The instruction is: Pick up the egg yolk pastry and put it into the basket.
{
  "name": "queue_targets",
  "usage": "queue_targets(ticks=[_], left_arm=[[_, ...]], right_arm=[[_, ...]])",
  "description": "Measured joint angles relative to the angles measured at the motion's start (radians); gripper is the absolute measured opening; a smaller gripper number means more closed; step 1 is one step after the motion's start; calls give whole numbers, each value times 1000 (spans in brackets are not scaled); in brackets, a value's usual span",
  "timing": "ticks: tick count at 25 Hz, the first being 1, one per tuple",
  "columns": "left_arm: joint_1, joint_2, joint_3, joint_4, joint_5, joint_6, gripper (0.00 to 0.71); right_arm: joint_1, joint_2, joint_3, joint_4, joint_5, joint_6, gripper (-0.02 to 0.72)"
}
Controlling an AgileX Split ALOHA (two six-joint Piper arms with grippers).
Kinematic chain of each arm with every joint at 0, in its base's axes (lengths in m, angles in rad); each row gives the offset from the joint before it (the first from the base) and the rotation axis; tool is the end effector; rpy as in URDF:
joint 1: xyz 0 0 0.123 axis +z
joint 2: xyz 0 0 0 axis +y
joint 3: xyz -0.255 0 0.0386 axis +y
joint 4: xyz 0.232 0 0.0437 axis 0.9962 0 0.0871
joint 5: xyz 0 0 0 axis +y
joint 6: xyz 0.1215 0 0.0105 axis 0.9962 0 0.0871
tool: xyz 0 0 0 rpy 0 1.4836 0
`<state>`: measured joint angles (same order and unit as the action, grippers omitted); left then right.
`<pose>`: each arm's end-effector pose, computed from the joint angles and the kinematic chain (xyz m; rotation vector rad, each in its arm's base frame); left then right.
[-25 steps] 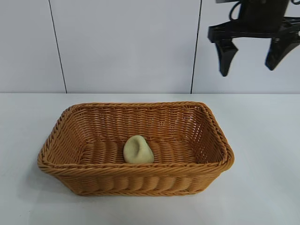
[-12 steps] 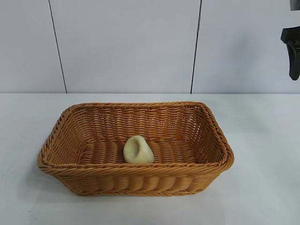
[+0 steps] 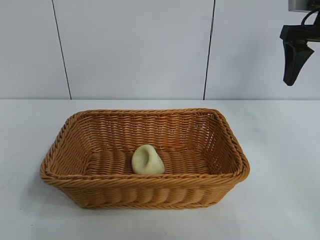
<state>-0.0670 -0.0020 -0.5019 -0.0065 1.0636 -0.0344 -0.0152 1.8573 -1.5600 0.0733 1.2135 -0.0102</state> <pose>0.0354 -0.0031 0.2558 0.0336 2.0437 -0.0712 0.3616 0.0029 0.2102 0.0383 2.9916 0.1028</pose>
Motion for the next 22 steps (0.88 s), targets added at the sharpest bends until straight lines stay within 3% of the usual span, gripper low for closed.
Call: queue_targets(ticks=[8,22], left_arm=[[0,0,0,0,0,0,692],[0,0,0,0,0,0,692]], right_arm=[[0,-93,73,21,-1,-4,645],[0,-715,721,36,-21,-46,645]])
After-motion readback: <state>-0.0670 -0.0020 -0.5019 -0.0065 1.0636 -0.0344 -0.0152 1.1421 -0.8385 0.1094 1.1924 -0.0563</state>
